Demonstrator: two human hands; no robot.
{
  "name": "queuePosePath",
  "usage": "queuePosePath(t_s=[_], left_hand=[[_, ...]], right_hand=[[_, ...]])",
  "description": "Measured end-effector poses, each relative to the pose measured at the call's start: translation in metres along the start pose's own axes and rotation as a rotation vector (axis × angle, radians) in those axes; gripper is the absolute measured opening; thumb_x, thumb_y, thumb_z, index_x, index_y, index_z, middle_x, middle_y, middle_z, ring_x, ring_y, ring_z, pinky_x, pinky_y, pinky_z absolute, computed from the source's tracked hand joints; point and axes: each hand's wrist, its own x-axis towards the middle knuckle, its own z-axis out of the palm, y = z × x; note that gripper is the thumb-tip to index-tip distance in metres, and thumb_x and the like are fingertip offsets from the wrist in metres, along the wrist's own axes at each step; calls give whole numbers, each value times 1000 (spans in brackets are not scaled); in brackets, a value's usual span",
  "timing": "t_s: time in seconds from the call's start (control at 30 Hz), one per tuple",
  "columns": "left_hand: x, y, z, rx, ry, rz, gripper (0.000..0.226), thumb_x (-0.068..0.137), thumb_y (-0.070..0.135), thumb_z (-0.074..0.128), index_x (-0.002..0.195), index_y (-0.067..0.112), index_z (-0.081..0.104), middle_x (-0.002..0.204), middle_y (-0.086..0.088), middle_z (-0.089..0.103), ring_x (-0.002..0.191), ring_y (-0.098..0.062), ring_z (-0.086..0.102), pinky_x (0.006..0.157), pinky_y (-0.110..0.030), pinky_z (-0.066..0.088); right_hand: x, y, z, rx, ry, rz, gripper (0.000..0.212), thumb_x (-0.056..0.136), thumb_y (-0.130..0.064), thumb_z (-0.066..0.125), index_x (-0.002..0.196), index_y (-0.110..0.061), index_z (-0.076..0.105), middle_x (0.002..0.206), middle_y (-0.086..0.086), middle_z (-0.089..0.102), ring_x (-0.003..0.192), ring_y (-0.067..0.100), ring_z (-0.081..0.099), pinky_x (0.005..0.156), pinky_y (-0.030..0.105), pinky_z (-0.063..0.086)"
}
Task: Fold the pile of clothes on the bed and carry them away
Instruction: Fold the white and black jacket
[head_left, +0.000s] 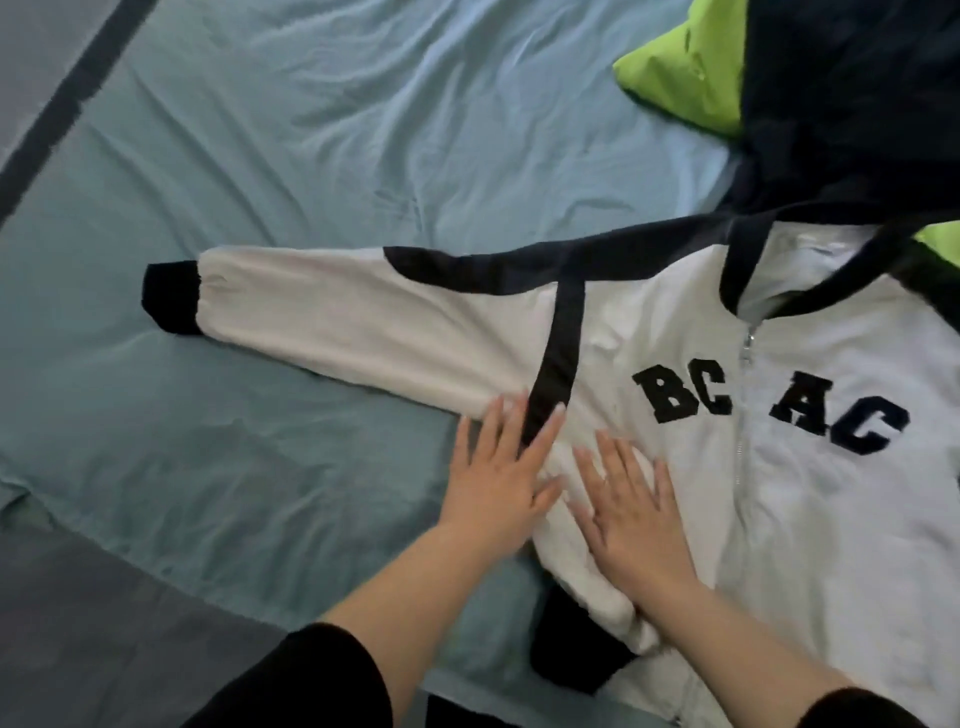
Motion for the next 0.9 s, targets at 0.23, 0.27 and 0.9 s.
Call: queuePosePath(t_s=[0.23, 0.27, 0.9], left_hand=[[-22, 43, 32, 36, -61, -31, 72, 97, 58, 23, 143, 40, -30, 158, -2, -27, 141, -22, -33, 116, -49, -11], [-31, 48, 28, -78, 1, -79, 75, 97, 55, 29, 149, 35, -21, 162, -4, -17, 146, -21, -21, 119, -45, -1], [67, 99, 13, -103, -6, -372, 80, 77, 88, 16, 137, 58, -28, 154, -2, -36, 137, -34, -40, 104, -73, -14]], right_hand=[[-80, 39, -1, 158, -45, 43, 58, 96, -55, 4, 150, -36, -5, 160, -11, -12, 146, 4, -16, 116, 31, -18], [-98, 48, -4, 228, -8, 82, 56, 98, -54, 8, 151, -37, -2, 160, -15, -11, 146, 2, -16, 116, 28, -18], [-41, 134, -9, 135, -89, 217, 75, 83, -79, 9, 142, -48, -25, 143, -9, -49, 136, 25, -43, 107, 59, -25]])
